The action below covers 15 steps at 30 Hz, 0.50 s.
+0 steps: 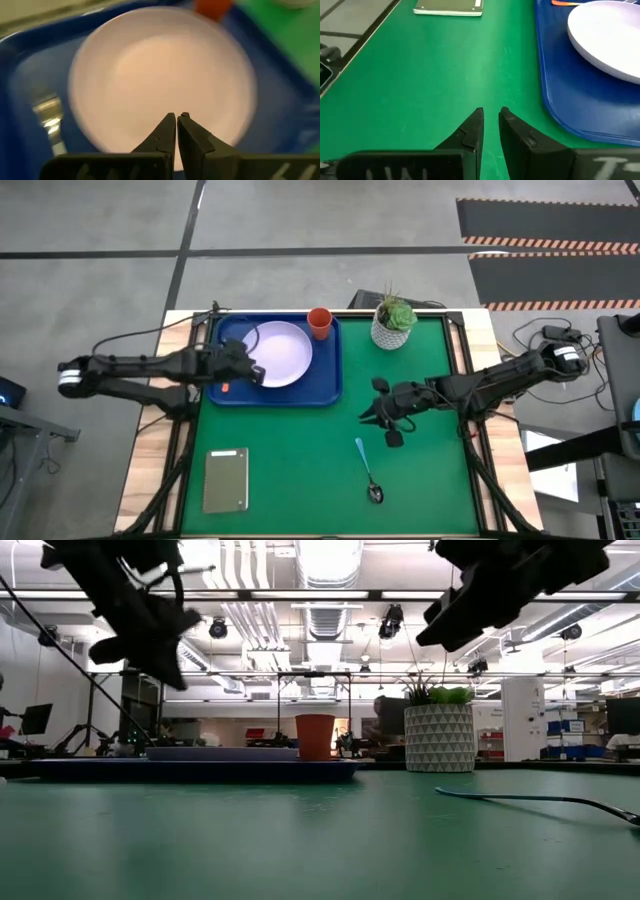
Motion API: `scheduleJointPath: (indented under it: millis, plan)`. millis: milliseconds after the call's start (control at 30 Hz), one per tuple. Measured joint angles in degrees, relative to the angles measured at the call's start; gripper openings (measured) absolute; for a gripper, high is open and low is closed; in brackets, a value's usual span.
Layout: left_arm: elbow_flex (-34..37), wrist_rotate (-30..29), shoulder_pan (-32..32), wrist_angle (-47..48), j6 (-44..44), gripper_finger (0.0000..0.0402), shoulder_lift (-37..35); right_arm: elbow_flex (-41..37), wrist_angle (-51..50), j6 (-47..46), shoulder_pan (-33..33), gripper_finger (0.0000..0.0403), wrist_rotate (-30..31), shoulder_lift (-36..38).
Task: Pick and place plate/cup/fork/spoon on tray
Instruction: Put the blue spoon on the blue tray to the right of the white plate
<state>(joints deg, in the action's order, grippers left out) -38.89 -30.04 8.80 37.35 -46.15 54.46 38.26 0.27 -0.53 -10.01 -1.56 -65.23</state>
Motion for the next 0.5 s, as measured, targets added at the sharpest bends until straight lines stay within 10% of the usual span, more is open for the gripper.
scheduleJointPath:
  millis: [500]
  plan:
    - [0.8, -2.3, -21.5, -20.7, 3.6, 0.0, 4.0, 2.2, -3.2, -16.8, -15.4, 0.0049, 9.3, -0.2]
